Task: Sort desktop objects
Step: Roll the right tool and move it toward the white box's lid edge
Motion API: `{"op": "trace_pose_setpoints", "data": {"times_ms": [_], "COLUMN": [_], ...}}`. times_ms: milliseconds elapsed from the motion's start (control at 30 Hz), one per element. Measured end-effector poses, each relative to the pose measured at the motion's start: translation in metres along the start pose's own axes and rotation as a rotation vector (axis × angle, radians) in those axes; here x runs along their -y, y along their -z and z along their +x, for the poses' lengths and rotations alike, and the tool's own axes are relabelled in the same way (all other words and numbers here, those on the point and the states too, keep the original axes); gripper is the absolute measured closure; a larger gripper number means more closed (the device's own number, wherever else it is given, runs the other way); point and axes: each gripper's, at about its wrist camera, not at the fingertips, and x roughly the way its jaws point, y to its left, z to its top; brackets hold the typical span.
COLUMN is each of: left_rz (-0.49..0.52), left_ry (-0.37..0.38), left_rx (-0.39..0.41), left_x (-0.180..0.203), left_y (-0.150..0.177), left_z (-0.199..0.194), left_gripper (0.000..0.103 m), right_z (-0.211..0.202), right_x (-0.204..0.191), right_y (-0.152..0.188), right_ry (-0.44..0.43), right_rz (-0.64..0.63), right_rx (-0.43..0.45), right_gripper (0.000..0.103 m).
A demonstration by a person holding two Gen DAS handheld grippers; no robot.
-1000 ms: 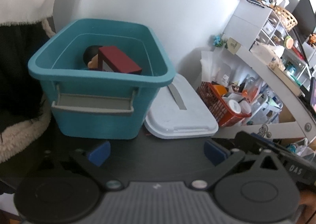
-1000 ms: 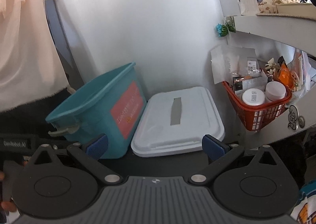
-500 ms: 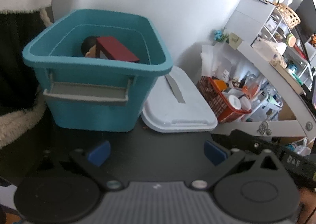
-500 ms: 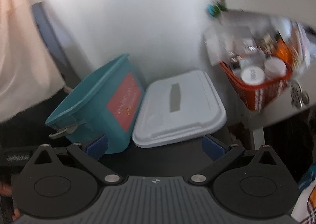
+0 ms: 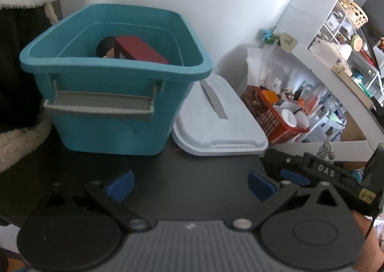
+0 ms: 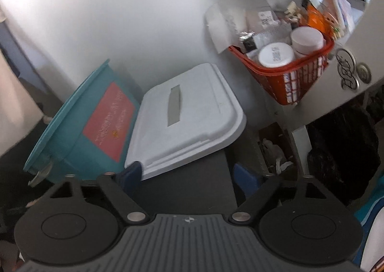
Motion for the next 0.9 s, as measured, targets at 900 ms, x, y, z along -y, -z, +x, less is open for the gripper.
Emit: {"op": "trace_pose_setpoints", "data": {"times_ms": [900], "left_rz": [-0.021], "left_ry": [-0.022], "left_rx": [-0.038], "left_x": [-0.006], "left_y": [0.005], "left_z": [0.024], "left_gripper": [0.001], "right_z": [0.058], "right_x": [0.051], "right_y": [-0.022], "right_ry": [-0.042], "right_rz": [0.278], "right_rx": [0.046], "right_gripper": [0.008]}}
